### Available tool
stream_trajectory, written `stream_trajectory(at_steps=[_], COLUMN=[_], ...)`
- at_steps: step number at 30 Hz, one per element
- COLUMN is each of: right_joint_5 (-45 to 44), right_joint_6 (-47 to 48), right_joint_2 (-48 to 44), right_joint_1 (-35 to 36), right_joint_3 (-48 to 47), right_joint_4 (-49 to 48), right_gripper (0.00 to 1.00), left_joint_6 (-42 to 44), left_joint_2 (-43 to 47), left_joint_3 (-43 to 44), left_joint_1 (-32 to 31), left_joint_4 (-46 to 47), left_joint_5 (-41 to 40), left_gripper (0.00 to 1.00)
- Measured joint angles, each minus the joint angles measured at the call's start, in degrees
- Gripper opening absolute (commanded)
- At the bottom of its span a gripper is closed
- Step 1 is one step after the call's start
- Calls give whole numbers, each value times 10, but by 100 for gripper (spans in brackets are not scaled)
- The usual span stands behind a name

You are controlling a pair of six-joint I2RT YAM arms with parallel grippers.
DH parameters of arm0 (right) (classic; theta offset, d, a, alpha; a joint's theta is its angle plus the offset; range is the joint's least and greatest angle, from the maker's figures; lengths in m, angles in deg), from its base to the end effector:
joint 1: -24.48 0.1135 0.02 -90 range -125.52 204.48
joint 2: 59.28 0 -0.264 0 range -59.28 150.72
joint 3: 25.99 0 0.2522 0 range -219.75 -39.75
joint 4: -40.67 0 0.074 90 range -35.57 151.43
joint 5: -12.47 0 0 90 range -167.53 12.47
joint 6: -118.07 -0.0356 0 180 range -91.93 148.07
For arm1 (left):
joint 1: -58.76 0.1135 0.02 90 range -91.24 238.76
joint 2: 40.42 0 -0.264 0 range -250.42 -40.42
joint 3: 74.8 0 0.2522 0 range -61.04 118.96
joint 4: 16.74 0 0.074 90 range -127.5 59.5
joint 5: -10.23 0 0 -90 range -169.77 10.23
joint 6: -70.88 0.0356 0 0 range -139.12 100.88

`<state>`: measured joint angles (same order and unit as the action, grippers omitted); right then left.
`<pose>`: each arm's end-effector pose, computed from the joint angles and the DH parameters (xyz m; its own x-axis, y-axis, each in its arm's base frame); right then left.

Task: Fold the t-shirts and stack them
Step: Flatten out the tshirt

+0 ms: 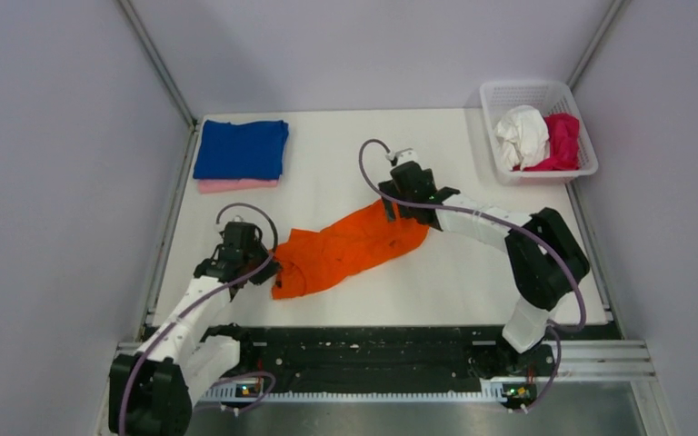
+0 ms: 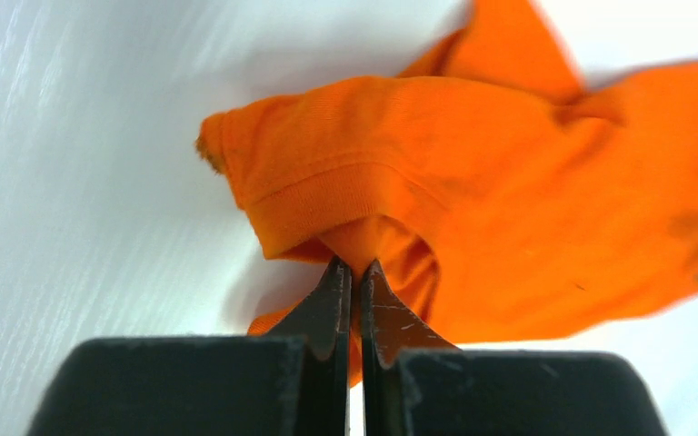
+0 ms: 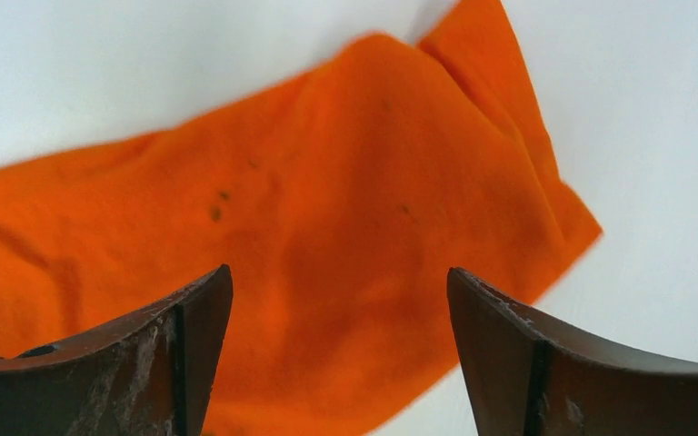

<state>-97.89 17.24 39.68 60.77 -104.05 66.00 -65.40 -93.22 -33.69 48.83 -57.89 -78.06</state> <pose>0.3064 0.2096 0.2068 -0.6395 -0.2510 -0.7267 -0.2451 0.9624 -0.1168 0.1708 -0.0310 0.1854 -0.6800 -0.6144 -0.4003 -0.4359 0.7777 -0.4530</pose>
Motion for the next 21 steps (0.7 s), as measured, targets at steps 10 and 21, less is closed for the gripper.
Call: stream_trajectory(at_steps=[10,21], right_joint_5=[-11,95], right_joint_6=[-139,-199], right_joint_2=[-193,-110], right_joint_1=[-45,-46], right_joint_3=[204,260], right_joint_4=[-48,-186], right_gripper=[62,36], left_joint_6=[16,10], left_joint_2=[127,118], left_joint_3=[94,113], left_joint_1=[-1,-3], left_joint_4=[28,49], left_joint_5=[103,168], left_gripper=[0,0])
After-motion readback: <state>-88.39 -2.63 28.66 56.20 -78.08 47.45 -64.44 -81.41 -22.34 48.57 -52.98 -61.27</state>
